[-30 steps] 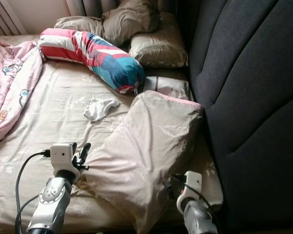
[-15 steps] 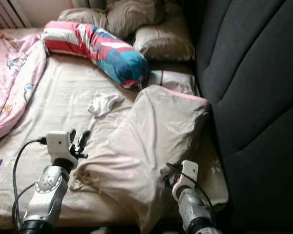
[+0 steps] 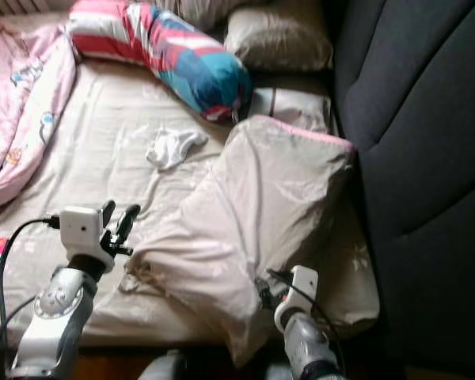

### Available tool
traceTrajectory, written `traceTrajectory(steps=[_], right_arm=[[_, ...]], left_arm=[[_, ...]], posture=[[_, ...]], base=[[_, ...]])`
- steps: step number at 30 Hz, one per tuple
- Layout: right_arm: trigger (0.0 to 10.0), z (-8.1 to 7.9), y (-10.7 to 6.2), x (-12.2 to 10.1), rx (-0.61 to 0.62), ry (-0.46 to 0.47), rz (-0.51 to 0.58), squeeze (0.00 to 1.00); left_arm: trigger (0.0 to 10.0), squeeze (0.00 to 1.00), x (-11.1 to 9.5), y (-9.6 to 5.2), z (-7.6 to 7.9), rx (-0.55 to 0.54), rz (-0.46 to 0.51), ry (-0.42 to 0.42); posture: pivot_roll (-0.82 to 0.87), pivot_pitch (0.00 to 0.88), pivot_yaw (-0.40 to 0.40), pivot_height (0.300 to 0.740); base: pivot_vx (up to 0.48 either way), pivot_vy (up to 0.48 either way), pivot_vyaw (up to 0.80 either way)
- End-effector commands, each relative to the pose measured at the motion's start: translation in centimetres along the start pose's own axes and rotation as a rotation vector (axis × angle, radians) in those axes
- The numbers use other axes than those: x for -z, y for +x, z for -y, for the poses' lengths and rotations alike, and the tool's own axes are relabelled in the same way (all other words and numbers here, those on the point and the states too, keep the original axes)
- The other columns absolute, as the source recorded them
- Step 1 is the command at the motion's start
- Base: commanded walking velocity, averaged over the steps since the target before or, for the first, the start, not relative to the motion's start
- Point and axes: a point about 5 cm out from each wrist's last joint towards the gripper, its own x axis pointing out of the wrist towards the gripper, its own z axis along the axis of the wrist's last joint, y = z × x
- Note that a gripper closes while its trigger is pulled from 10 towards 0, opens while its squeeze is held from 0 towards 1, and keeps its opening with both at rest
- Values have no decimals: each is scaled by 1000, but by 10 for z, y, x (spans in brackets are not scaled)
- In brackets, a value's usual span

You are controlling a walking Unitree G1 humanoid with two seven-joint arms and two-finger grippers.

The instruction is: Clean up the room

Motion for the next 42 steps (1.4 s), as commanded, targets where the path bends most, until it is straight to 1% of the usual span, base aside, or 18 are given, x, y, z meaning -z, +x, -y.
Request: traceTrajectory(steps=[1, 2, 4, 8, 10, 16, 22, 25, 28, 31, 35, 36, 37, 38, 39, 42], right_arm=[[10000, 4, -4, 19, 38, 10, -68, 0], [10000, 10, -6, 21, 77, 29, -74, 0], [10000, 14, -7, 23, 85, 51, -65, 0], [10000, 10, -8, 17, 7, 76, 28, 0], [10000, 10, -9, 14, -5, 95, 77, 0], [10000, 16, -11, 5, 40, 122, 183, 0], [10000, 15, -12, 7, 28, 146, 193, 0], [10000, 11, -10, 9, 21, 149, 162, 0], [10000, 6, -8, 11, 8, 157, 132, 0], [10000, 1, -7, 13, -12, 142, 113, 0], [10000, 1, -8, 16, -11, 138, 110, 0], [6863, 1, -9, 17, -9, 139, 107, 0], [6863, 2, -9, 18, -9, 140, 106, 0], [3569, 2, -9, 18, -8, 139, 104, 0], [0, 2, -9, 19, -9, 143, 103, 0], [0, 0, -9, 21, -15, 139, 96, 0]], left_arm=[[10000, 0, -1, -5, 0, 11, -22, 24], [10000, 0, -2, -7, 0, 16, -21, 26], [10000, 0, -2, -9, -1, 21, -31, 29], [10000, 0, -2, -15, -1, 24, -49, 33], [10000, 0, -4, -18, 0, 30, -56, 32], [10000, 0, -6, -23, 4, 43, -72, 37], [10000, 0, -10, -24, 0, 43, -82, 48], [10000, 0, -13, -24, -2, 43, -81, 56], [10000, 0, -15, -24, -2, 46, -81, 59], [10000, 0, -15, -23, -1, 48, -81, 58], [10000, 0, -15, -23, 2, 56, -84, 54], [10000, 0, -15, -23, 2, 57, -85, 54], [10000, 0, -15, -23, 2, 57, -86, 54], [10000, 0, -15, -23, 2, 57, -87, 54], [10000, 0, -15, -22, 1, 56, -87, 55], [10000, 0, -15, -22, -1, 52, -88, 58]], posture=[[109, 367, 49, 740], [111, 372, 49, 740], [111, 379, 50, 740], [115, 396, 54, 740], [118, 411, 57, 740], [138, 415, 70, 740], [165, 407, 82, 740], [175, 407, 89, 740], [176, 404, 89, 740], [176, 400, 89, 740], [182, 393, 89, 740], [183, 391, 90, 740], [185, 390, 90, 740], [185, 390, 90, 740], [189, 391, 90, 740], [196, 388, 91, 740]], base=[[0, 0, 0], [0, 0, 0], [0, 0, 0], [0, 0, 0], [0, 0, 0], [0, 0, 0], [0, 0, 0], [0, 0, 0], [0, 0, 0], [0, 0, 0], [0, 0, 0], [0, 0, 0], [0, 0, 0], [0, 0, 0], [0, 0, 0], [0, 0, 0]])
